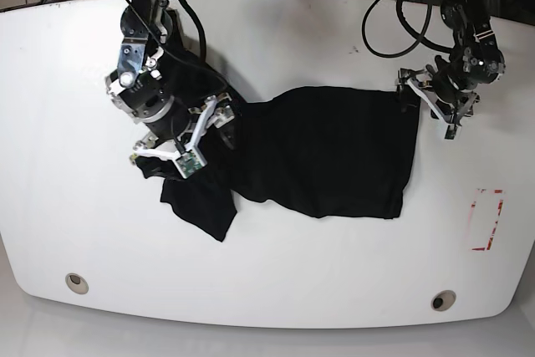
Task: Layout the t-shirt on the table in an organized manner, then fold the t-shirt properly
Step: 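Grasp the t-shirt edge with the left gripper while the right gripper pulls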
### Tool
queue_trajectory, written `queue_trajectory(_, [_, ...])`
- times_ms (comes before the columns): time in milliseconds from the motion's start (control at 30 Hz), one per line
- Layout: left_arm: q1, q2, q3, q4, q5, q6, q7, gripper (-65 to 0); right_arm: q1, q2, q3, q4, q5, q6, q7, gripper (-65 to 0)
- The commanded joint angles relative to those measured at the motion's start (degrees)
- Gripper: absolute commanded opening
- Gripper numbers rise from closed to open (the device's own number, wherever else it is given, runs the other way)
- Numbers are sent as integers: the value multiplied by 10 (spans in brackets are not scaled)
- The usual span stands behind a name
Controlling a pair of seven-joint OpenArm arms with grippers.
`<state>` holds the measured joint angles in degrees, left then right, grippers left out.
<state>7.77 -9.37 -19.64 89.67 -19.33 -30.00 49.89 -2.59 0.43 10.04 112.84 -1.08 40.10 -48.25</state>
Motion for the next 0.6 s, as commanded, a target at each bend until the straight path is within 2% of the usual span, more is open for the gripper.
queue_trajectory(0, [-4,4,11,1,-3,-15,11,-225,-5,-1,24,25,10,-1,3,-44])
queue_trajectory(33, [-7,4,14,1,-3,-20,11,-261,-11,-1,35,28,10,-1,0,-44])
queue_trajectory(167, [-23,4,29,-4,-1,-24,11,-482,-34,-6,92,33,23,-1,-4,-44])
queue_trajectory(233, [-27,4,35,-14,-2,-24,11,-547,-46,-9,126,33,47,-1,-4,-44])
queue_trajectory(300, [-37,4,39,-22,-2,-25,11,-571,-61,-9,158,32,79,-1,-5,-44])
queue_trajectory(367, [-45,4,39,-26,-2,-25,11,-574,-82,-6,187,31,121,-1,-12,-44])
queue_trajectory(567, [-59,2,17,-25,-3,-25,4,-575,-117,2,238,30,199,-1,-51,-44])
